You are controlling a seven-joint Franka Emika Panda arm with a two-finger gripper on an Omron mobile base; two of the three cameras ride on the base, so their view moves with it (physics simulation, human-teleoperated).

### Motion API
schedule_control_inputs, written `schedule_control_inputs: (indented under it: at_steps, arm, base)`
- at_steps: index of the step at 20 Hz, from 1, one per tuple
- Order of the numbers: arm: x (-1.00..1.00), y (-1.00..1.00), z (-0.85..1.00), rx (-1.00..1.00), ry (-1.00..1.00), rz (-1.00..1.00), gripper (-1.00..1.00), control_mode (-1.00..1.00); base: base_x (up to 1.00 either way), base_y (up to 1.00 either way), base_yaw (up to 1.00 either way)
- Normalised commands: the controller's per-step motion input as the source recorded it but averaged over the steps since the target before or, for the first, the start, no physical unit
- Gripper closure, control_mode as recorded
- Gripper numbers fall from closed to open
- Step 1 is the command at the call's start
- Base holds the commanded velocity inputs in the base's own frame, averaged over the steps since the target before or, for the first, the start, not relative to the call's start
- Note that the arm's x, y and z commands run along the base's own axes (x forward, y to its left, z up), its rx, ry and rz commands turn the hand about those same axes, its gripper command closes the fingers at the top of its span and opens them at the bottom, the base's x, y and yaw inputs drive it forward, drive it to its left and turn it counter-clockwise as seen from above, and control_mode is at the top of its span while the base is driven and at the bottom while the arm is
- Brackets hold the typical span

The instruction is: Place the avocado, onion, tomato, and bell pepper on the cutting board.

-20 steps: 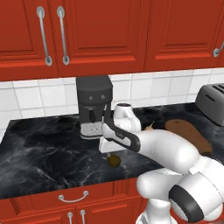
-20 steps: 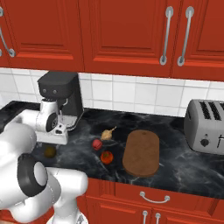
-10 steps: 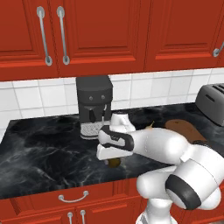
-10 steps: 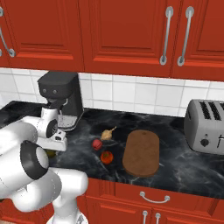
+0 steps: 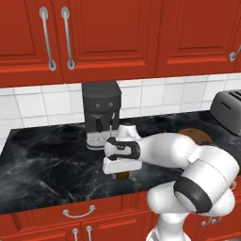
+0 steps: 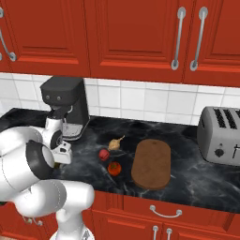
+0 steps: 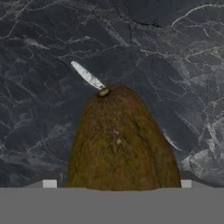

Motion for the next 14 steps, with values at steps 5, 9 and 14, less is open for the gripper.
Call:
schedule_control_inputs:
  at_steps: [5, 9, 14]
  arm:
    - [-0.41, -0.25, 0.08, 0.00, -0.04, 0.00, 1.00, -1.00]
    - [-0.46, -0.49, 0.26, 0.00, -0.12, 0.00, 1.00, -1.00]
    - [-0.25, -0.66, 0.29, 0.00, -0.13, 0.00, 1.00, -1.00]
  base:
    - [0.00, 0.00, 0.00]
    - [0.00, 0.00, 0.00]
    - [0.00, 0.00, 0.00]
